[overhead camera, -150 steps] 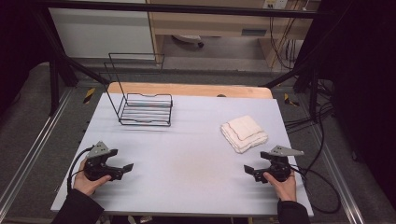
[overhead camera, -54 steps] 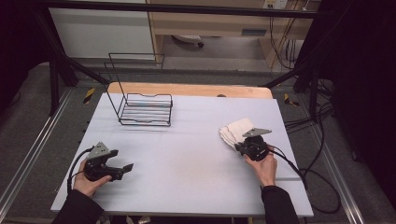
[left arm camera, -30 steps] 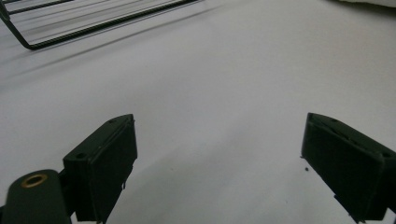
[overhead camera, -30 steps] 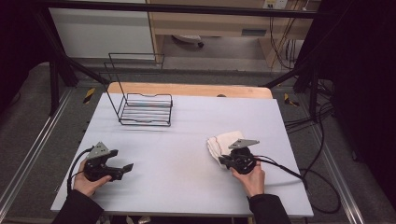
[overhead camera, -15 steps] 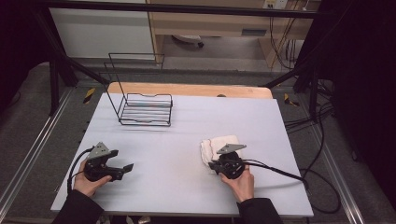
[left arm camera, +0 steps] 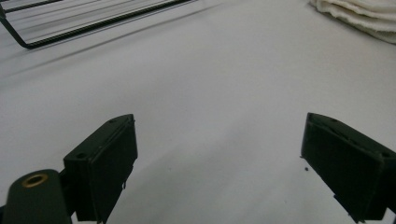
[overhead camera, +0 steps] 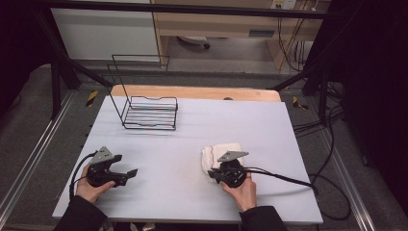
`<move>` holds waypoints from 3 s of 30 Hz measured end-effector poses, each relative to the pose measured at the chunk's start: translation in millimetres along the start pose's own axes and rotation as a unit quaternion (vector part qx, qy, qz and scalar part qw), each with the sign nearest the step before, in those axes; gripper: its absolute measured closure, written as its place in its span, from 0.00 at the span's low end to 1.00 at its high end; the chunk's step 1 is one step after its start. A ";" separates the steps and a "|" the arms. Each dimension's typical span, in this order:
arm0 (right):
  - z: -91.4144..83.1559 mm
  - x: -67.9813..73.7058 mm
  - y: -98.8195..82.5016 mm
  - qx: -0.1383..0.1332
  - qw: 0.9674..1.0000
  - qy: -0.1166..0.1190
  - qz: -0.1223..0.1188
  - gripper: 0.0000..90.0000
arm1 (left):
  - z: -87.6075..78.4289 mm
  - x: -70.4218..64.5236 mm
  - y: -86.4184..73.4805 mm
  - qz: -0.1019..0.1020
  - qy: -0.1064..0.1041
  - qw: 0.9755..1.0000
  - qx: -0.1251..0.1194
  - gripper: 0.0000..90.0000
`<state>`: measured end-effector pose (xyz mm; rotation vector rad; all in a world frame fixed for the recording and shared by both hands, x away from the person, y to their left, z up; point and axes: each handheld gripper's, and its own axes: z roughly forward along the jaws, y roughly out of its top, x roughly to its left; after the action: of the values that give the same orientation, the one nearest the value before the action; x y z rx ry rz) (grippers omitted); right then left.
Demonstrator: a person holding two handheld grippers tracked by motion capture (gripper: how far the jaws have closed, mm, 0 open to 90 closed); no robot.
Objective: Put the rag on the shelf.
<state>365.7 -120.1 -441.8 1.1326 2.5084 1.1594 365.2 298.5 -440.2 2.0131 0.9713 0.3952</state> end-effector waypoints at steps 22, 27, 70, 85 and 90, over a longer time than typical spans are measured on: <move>-29.1 -32.8 -2.6 -0.048 0.999 -0.001 0.023 0.37 | 5.5 -5.2 5.7 -0.007 0.005 1.000 0.010 0.07; -37.3 -51.2 -10.9 -0.055 0.998 -0.005 0.033 0.20 | 9.9 -12.1 10.3 -0.004 0.003 1.000 0.014 0.06; -64.8 -92.0 -36.6 -0.074 0.996 -0.024 0.050 0.01 | 119.1 -99.2 111.9 0.030 -0.023 0.998 0.041 0.12; -63.9 -91.2 -37.2 -0.073 0.996 -0.024 0.046 0.02 | 170.3 -113.7 129.4 0.007 -0.020 0.997 0.074 0.37; -63.6 -91.5 -37.3 -0.072 0.996 -0.024 0.044 0.02 | 180.9 -116.7 128.4 0.006 -0.021 0.997 0.074 0.46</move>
<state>381.7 -236.4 -439.3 1.2275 2.3183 1.2951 457.5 65.5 -436.1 2.1521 0.9876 0.2922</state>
